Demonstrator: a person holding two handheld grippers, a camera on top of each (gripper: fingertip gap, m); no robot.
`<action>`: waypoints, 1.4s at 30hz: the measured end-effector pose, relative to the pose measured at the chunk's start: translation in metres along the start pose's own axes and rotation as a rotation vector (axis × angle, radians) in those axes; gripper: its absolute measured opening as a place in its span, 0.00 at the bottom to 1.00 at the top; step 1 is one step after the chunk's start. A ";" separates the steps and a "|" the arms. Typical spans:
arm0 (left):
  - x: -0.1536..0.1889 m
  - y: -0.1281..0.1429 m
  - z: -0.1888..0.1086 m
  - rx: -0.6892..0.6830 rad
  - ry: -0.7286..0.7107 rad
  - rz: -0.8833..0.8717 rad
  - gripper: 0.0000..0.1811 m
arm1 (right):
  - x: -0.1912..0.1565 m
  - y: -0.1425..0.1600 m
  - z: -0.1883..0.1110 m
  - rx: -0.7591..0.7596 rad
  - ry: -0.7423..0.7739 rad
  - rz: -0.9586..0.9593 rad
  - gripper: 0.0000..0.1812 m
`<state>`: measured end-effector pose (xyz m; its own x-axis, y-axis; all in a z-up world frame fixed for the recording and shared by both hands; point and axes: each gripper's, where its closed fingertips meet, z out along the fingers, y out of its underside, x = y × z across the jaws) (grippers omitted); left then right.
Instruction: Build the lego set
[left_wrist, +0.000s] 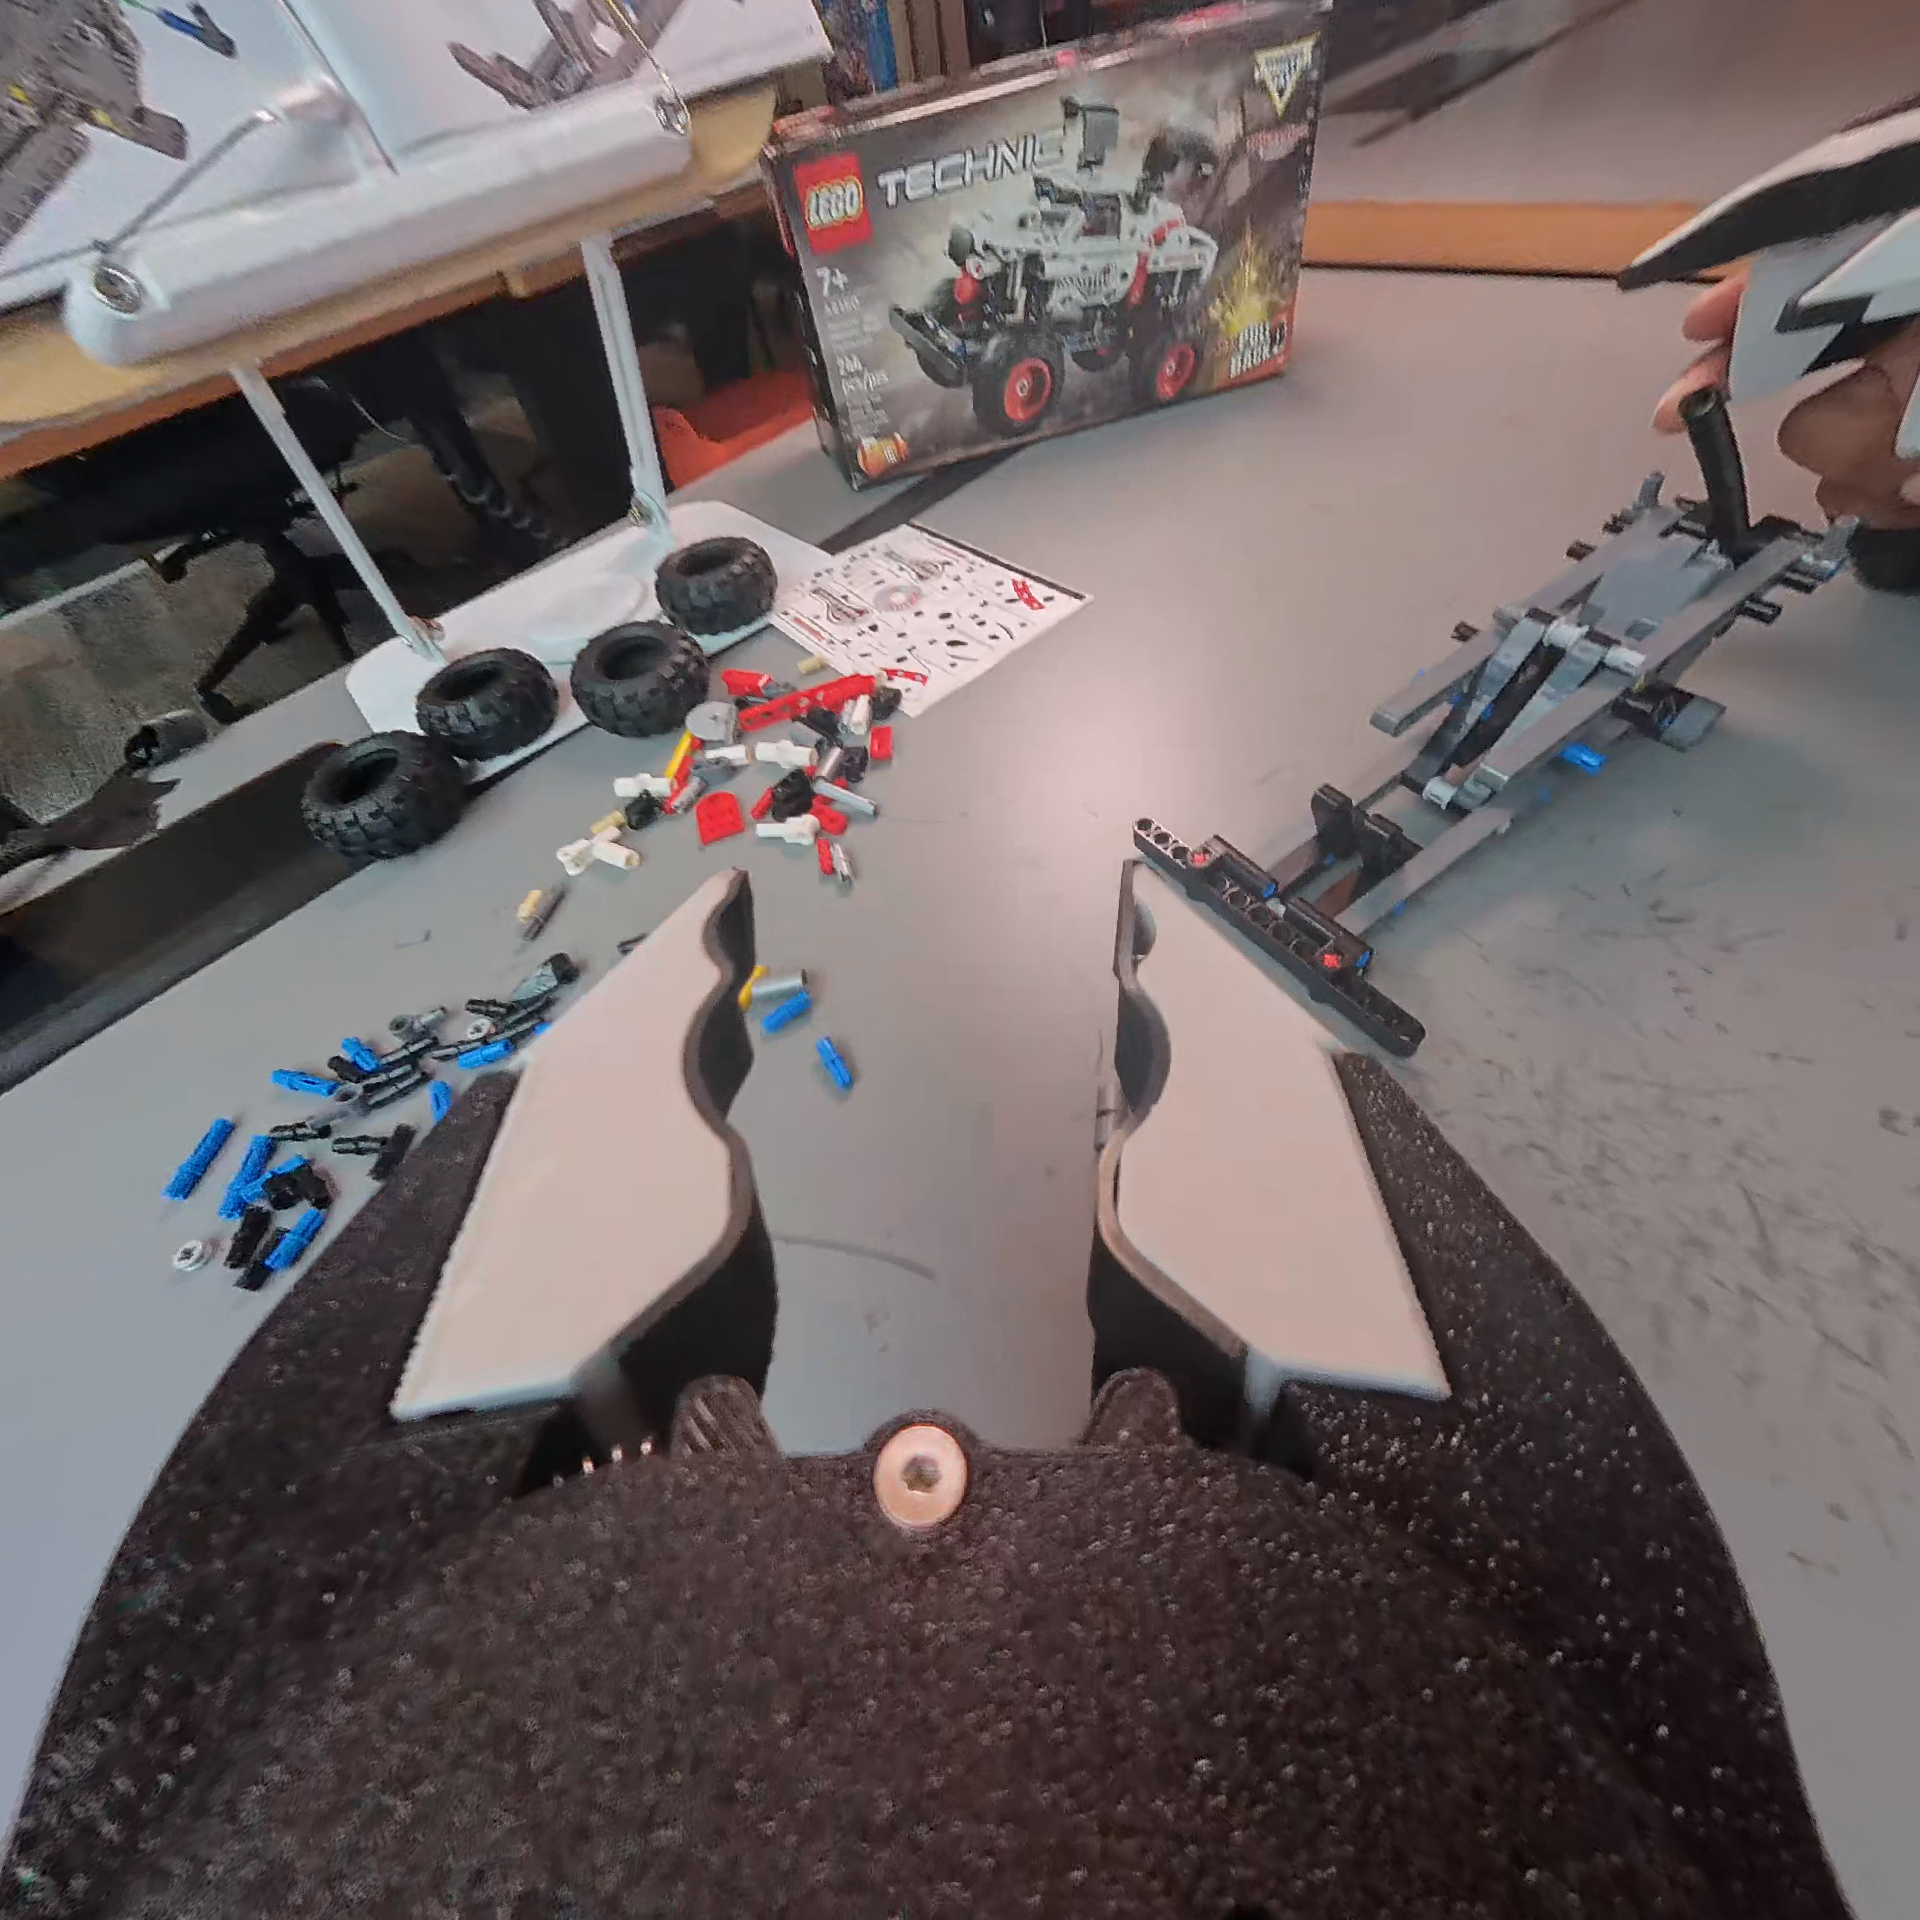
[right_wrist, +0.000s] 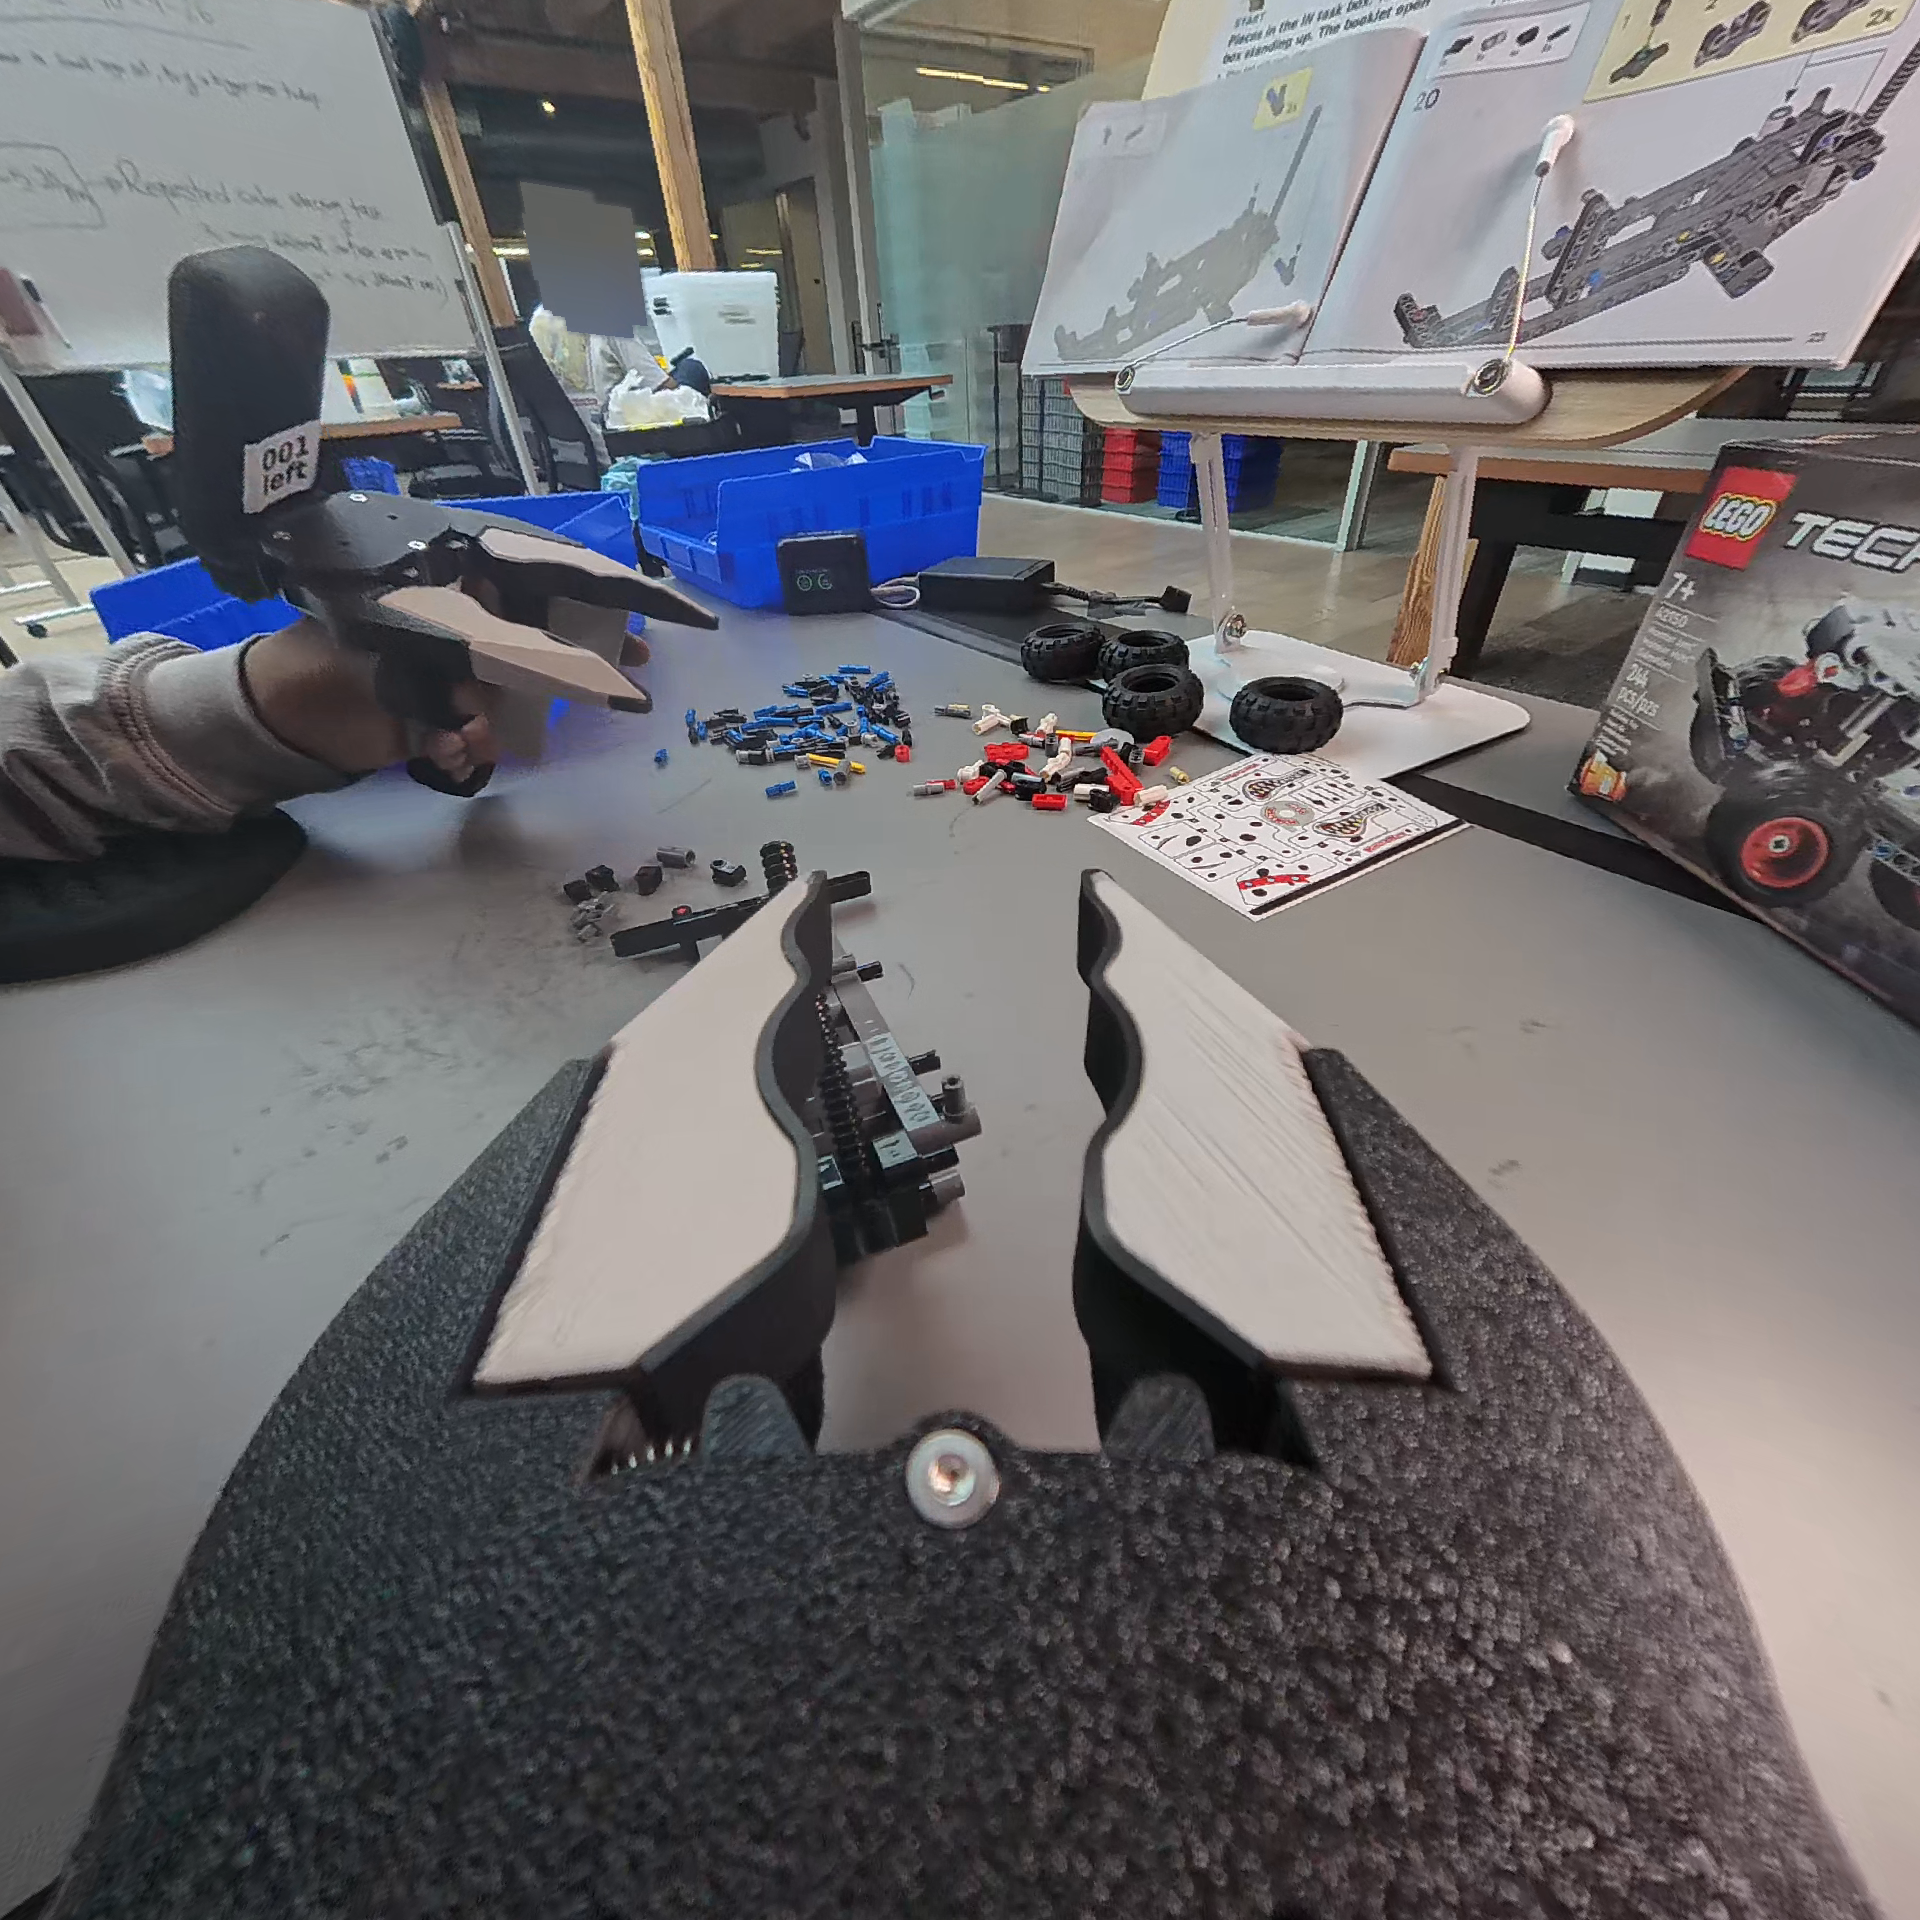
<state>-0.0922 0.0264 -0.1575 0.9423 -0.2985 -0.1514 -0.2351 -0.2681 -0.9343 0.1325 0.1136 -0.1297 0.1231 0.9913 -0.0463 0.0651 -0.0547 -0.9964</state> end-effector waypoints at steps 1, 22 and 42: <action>-0.003 -0.004 -0.002 0.032 -0.008 -0.006 0.40 | 0.001 0.000 0.001 -0.004 0.006 -0.004 0.26; -0.025 -0.017 -0.008 0.167 -0.087 -0.066 0.38 | 0.026 0.012 0.000 -0.120 0.221 -0.127 0.37; -0.026 -0.015 -0.006 0.157 -0.106 -0.052 0.36 | 0.019 0.011 0.000 -0.099 0.188 -0.132 0.36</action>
<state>-0.1143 0.0324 -0.1378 0.9741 -0.1874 -0.1266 -0.1526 -0.1319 -0.9794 0.1351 0.1320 -0.1415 0.2885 0.9515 0.1068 0.1887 0.0528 -0.9806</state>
